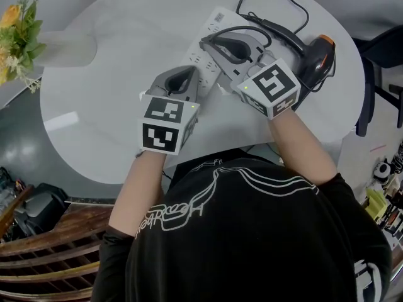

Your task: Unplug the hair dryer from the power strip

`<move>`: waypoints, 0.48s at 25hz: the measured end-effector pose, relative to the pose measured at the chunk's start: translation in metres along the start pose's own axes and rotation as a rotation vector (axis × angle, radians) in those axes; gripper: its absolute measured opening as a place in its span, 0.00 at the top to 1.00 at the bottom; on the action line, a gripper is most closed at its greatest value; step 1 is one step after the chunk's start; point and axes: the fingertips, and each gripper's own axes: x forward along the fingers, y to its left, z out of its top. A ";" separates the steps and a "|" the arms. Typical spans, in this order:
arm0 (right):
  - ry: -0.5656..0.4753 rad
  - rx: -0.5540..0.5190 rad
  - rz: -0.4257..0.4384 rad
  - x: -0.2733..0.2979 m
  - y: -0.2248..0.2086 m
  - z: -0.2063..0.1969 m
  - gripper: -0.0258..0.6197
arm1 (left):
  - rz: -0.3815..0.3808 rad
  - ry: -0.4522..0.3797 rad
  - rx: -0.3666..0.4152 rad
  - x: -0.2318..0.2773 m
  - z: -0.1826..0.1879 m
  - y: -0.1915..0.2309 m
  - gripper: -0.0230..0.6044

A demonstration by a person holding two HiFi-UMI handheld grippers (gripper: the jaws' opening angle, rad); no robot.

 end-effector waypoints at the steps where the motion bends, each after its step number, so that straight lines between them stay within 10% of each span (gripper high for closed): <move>1: -0.001 0.018 0.005 0.000 -0.001 0.000 0.92 | -0.008 0.005 -0.008 0.000 -0.001 0.000 0.96; 12: 0.038 -0.114 -0.024 0.000 0.004 0.002 0.92 | -0.002 -0.006 -0.011 0.001 0.001 0.000 0.96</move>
